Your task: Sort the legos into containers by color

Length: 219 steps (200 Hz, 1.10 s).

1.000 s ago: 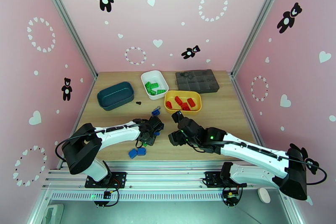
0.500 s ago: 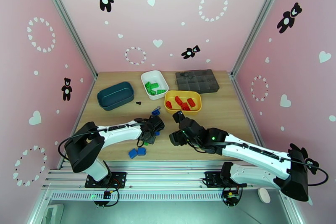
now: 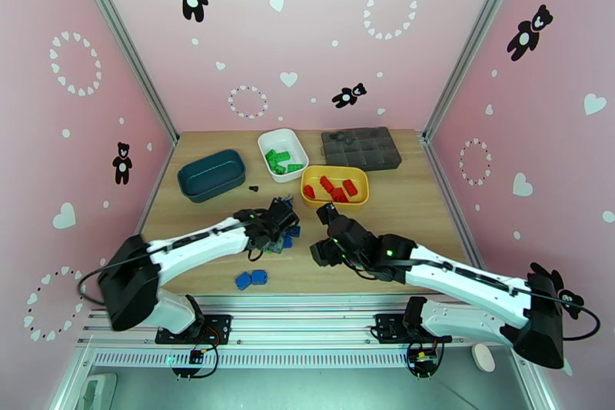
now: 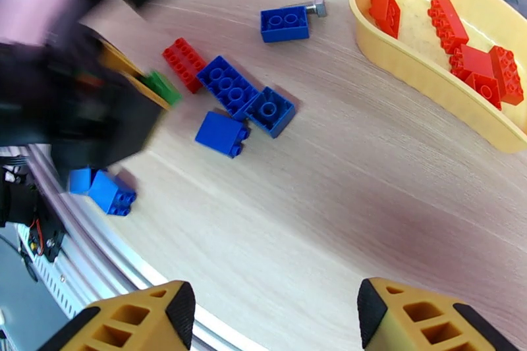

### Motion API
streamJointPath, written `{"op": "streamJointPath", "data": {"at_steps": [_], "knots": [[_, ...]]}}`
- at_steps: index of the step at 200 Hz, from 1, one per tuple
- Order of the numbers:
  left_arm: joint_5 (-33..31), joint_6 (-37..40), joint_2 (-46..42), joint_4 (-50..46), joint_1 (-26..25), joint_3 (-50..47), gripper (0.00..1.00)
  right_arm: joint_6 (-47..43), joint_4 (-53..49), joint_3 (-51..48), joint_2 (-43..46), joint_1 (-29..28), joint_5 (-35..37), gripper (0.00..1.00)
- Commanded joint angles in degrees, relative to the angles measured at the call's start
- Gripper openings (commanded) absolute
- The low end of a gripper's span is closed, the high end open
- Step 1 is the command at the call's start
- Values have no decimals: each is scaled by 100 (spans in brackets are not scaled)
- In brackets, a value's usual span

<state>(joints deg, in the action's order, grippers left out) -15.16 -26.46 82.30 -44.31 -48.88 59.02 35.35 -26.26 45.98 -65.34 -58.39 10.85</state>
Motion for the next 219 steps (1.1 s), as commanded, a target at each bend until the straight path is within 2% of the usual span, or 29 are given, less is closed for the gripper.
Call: {"op": "streamJointPath", "data": {"at_steps": [1, 31, 73, 106, 136, 147, 164, 173, 189, 219], "knots": [[376, 307, -165, 20, 444, 405, 31, -68, 482, 302, -385, 209, -104, 70], [622, 540, 214, 324, 1152, 1275, 30, -24, 827, 648, -814, 788, -494, 70], [837, 489, 1424, 731, 2013, 2813, 30, -27, 934, 897, -953, 1474, -843, 70], [937, 447, 2702, 664, 2398, 4255, 30, -64, 921, 915, -867, 1856, -1088, 70], [1070, 431, 4019, 402, 2614, 5706, 30, -117, 826, 904, -799, 1945, -1112, 70], [1144, 402, 4424, 282, 2685, 6226, 36, -138, 769, 904, -790, 1951, -1094, 70], [1178, 437, 4797, 156, 2711, 6772, 61, -176, 664, 888, -763, 1953, -1077, 70], [1193, 440, 4817, 150, 2713, 6850, 70, -187, 629, 862, -737, 1958, -1054, 70], [1207, 420, 4593, 297, 2696, 6622, 73, -204, 592, 813, -695, 1954, -1034, 70], [986, 419, 3713, 691, 2584, 5501, 76, -230, 587, 764, -701, 1962, -1041, 70]]}}
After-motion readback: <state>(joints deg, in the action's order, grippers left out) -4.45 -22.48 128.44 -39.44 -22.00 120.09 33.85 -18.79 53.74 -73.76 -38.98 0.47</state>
